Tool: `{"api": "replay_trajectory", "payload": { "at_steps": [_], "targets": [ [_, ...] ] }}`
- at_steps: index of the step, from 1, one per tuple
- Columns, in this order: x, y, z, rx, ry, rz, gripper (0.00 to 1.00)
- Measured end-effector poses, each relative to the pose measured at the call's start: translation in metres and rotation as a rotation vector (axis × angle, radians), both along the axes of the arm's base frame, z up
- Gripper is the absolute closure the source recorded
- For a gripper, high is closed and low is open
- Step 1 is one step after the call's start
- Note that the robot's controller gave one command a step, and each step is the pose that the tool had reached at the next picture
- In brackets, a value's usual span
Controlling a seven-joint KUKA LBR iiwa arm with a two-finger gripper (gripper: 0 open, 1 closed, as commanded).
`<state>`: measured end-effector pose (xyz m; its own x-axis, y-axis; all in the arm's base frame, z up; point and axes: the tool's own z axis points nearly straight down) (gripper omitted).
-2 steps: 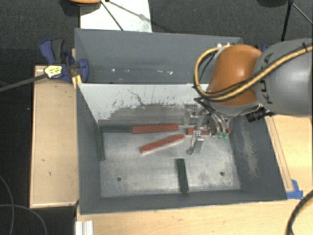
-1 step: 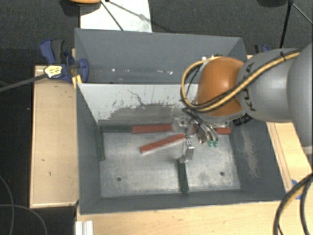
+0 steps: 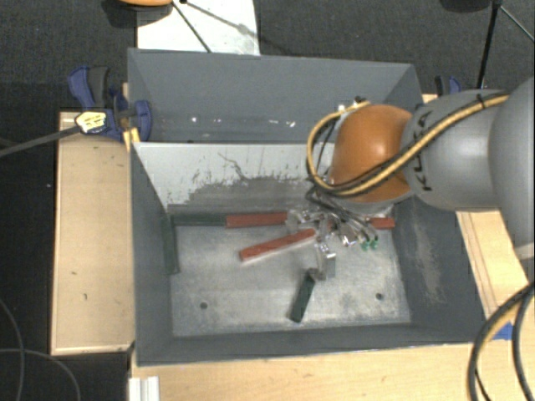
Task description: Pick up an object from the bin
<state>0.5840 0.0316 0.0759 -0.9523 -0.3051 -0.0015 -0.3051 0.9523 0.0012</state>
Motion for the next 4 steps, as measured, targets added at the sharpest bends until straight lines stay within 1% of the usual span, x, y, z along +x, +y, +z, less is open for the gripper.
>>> {"api": "replay_trajectory", "payload": {
  "at_steps": [1,2,3,4],
  "targets": [
    [0.0091,0.0447,-0.0035,0.001,-0.005,0.014,1.0],
    [0.0082,0.0439,-0.0049,0.0,-0.002,0.012,0.0],
    [0.0083,0.0438,-0.0048,0.0,-0.002,0.011,1.0],
    [0.0083,0.0438,-0.0048,0.0,-0.002,0.011,1.0]
  ]
}}
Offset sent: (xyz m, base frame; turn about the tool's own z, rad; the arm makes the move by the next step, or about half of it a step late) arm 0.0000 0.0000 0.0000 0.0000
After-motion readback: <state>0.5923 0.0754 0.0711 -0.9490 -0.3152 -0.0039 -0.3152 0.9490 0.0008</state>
